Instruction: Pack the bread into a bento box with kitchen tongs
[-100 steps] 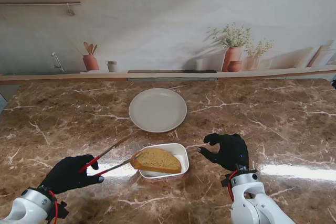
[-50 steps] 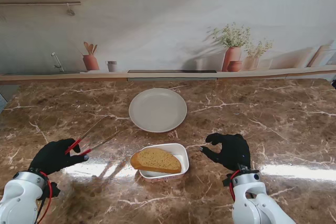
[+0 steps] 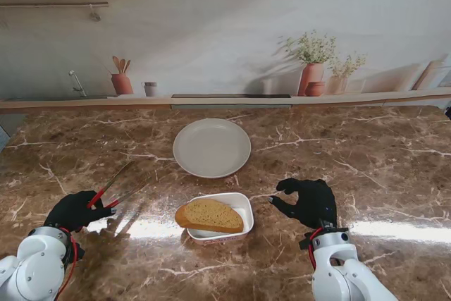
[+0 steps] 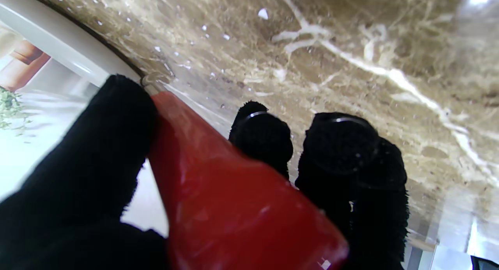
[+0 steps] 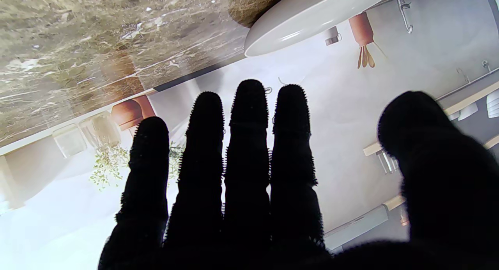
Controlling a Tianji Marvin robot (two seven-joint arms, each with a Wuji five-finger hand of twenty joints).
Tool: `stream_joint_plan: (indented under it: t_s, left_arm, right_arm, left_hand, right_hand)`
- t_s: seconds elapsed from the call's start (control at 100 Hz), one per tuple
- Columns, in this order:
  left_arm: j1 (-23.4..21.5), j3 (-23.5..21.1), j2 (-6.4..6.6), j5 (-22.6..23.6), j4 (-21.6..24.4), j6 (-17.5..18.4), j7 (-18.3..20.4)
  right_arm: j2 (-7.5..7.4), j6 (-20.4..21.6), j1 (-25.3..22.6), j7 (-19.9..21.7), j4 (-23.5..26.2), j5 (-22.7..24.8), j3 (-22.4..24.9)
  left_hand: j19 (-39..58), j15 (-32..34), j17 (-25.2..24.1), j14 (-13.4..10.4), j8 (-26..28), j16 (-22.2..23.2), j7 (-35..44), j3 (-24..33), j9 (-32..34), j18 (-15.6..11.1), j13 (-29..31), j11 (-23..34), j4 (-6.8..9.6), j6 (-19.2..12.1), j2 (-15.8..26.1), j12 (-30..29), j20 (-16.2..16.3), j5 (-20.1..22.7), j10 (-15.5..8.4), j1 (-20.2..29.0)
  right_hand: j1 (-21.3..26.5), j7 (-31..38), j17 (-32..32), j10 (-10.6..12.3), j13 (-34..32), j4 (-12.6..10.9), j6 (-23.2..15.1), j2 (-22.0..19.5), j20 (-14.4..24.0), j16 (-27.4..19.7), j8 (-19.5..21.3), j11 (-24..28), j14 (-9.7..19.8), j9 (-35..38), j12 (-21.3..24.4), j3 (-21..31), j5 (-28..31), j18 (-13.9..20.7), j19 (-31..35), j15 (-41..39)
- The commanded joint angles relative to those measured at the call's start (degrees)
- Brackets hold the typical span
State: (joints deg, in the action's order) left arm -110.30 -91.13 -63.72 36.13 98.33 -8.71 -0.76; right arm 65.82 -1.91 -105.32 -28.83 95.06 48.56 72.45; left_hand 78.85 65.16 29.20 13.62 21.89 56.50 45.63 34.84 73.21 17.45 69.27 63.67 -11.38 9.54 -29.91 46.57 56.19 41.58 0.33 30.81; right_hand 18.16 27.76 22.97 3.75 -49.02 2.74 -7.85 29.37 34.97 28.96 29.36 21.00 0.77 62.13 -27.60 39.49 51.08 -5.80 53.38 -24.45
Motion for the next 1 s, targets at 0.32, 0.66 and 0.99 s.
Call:
stream_joint_plan:
  t_s: [0.32,0.66,0.99]
  left_arm:
    - [2.78,2.6,0.35,2.04,-2.87,-3.06,1.2]
    - [3.45,3.65,1.07,5.32,-2.99,-5.85,3.84]
    - [2.79,3.13,1.61,8.12,-1.74,-6.75,6.2]
  right_arm:
    - [0.05,-0.2,0.05,0.91,-0.15,0.07,0.21]
    - [0.12,-0.08,0.21,0.44,-0.48,0.0,0.18]
    - [0.27,0.08,0.29,-0.35,-0.91,-0.2,0.25]
  left_hand:
    - [2.14,-5.34,-2.41,0.0,2.65,-0.15,-3.6,2.08,4.25,-2.27,1.88,-4.69,4.52,0.81,6.42,-0.04,-1.31,-0.16,-8.78,-5.47]
    - [-2.87,-15.42,-7.43,-0.55,1.27,-1.24,-8.3,-12.54,-3.83,-1.32,-5.25,-13.17,5.77,0.87,8.22,-2.14,-3.44,-6.04,-6.71,-5.85]
    - [-8.06,-25.49,-11.75,0.65,-0.19,-8.26,-13.55,-36.07,-17.55,-0.24,-13.54,-26.42,8.42,-0.18,11.09,-11.17,-4.34,-13.58,-3.33,0.65]
  right_hand:
    - [2.01,0.89,-0.38,0.5,-1.45,-1.88,-1.25,-0.95,0.49,0.46,0.59,0.93,0.47,0.55,-0.86,-1.12,1.4,-0.32,-0.41,-0.51]
    - [1.99,0.81,-0.38,0.48,-1.4,-1.88,-1.14,-0.94,0.48,0.46,0.56,0.93,0.47,0.47,-0.86,-1.14,1.26,-0.31,-0.41,-0.52]
    - [2.0,0.78,-0.36,0.58,-1.43,-1.88,-1.12,-0.95,0.49,0.48,0.56,0.99,0.51,0.52,-0.87,-1.12,1.2,-0.33,-0.38,-0.57]
